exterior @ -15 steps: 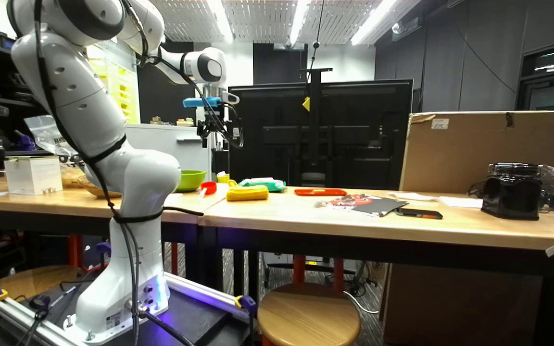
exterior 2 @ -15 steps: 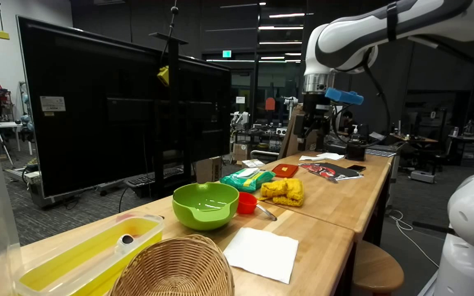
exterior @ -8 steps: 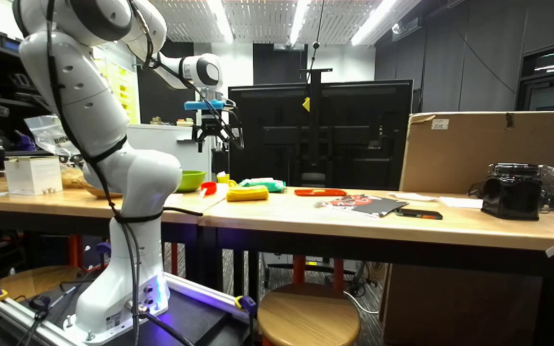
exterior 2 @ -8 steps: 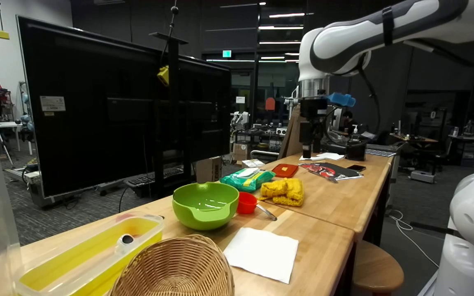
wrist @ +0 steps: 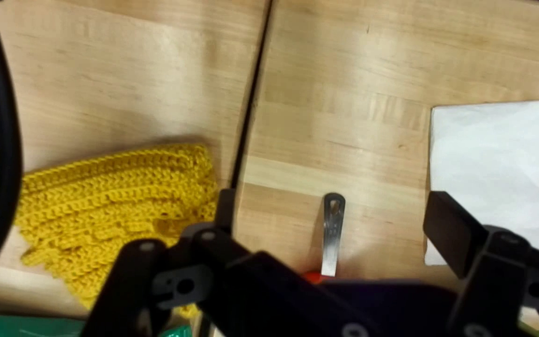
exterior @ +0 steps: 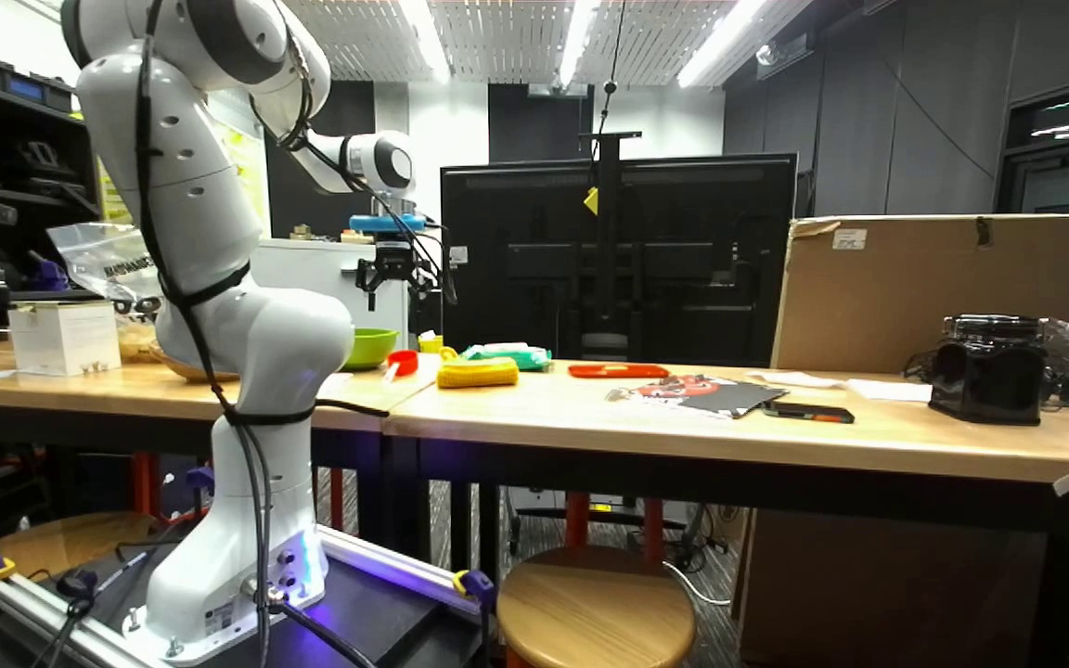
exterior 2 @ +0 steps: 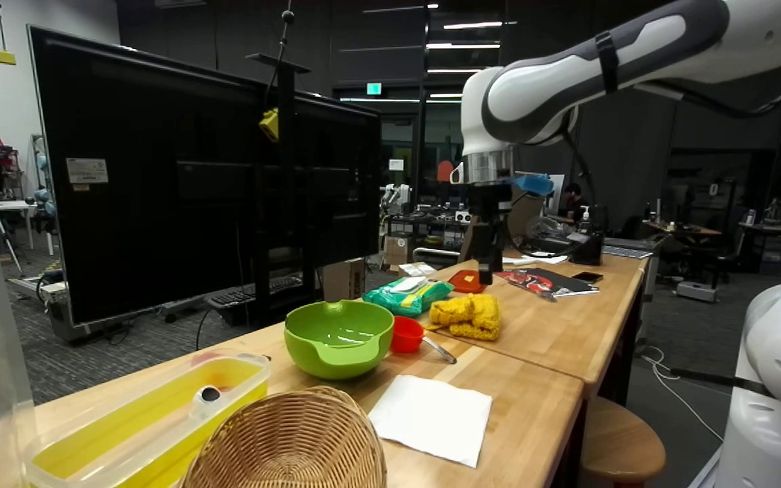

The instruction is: Move the orange pot to the right

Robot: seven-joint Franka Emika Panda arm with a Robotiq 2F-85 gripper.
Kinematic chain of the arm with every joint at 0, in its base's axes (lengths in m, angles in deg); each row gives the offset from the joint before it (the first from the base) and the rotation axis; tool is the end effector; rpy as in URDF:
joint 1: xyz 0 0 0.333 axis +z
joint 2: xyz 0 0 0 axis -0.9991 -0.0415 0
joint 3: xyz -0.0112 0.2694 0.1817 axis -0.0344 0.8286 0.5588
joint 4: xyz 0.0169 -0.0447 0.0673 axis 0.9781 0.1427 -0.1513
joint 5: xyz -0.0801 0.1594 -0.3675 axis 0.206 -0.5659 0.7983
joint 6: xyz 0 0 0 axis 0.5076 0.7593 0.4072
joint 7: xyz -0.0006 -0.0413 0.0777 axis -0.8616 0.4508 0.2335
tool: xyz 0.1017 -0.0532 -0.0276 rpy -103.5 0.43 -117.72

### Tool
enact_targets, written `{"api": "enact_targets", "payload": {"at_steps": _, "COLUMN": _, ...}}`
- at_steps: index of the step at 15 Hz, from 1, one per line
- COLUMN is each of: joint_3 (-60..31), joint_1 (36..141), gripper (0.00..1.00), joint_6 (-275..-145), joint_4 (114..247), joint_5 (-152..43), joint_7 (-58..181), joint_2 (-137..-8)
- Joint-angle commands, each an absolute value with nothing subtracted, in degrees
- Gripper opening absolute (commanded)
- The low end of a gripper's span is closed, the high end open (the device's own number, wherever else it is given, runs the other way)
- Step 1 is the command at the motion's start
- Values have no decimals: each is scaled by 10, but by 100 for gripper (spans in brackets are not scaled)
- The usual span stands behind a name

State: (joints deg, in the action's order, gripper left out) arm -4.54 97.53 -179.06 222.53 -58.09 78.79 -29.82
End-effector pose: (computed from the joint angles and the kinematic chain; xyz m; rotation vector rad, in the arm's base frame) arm 0.3978 0.1177 0.4898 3.0158 0.7518 -0.1306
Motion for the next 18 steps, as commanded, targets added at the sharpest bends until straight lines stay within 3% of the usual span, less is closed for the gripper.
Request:
{"api": "enact_targets", "payload": {"at_steps": 1, "joint_3": -31, "joint_1": 982, "gripper": 100, "joint_6": -1854, "joint_4": 2207, "joint_5": -610, "joint_7": 737, "joint_2": -344}}
{"api": "enact_targets", "payload": {"at_steps": 8, "joint_3": -7, "joint_1": 985, "gripper": 100, "joint_6": -2005, "joint_4": 2239, "joint_5": -683, "joint_7": 612, "joint_2": -391}}
{"api": "enact_targets", "payload": {"at_steps": 18, "joint_3": -2, "joint_1": 1000, "gripper": 100, "joint_6": -1996, "joint_4": 2282, "joint_5": -694, "joint_7": 644, "joint_2": -393}}
